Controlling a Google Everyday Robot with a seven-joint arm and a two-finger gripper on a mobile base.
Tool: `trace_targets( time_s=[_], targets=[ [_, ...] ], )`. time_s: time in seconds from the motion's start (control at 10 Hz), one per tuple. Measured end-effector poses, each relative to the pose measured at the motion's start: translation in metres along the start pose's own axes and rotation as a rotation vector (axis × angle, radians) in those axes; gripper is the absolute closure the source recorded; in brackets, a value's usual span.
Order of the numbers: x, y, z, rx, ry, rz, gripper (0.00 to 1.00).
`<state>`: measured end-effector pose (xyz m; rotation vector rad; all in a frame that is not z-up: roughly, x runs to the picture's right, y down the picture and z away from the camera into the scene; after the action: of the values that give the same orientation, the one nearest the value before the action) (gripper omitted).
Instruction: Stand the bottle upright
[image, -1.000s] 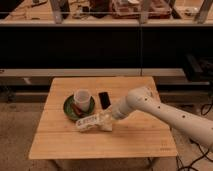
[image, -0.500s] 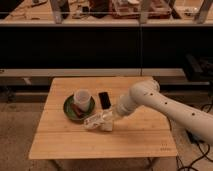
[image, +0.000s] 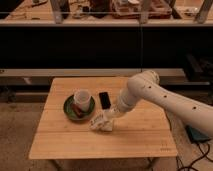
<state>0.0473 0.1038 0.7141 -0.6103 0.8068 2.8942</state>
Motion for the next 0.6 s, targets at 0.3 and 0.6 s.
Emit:
trace_targets(
  time_s=[0.3,0.6],
  targets=[
    [0.025,0.002,-0.007,0.029,-0.043,-0.096,0.66],
    [0.048,0.003,-0.012,0.022,-0.072,-0.165,0.66]
  ],
)
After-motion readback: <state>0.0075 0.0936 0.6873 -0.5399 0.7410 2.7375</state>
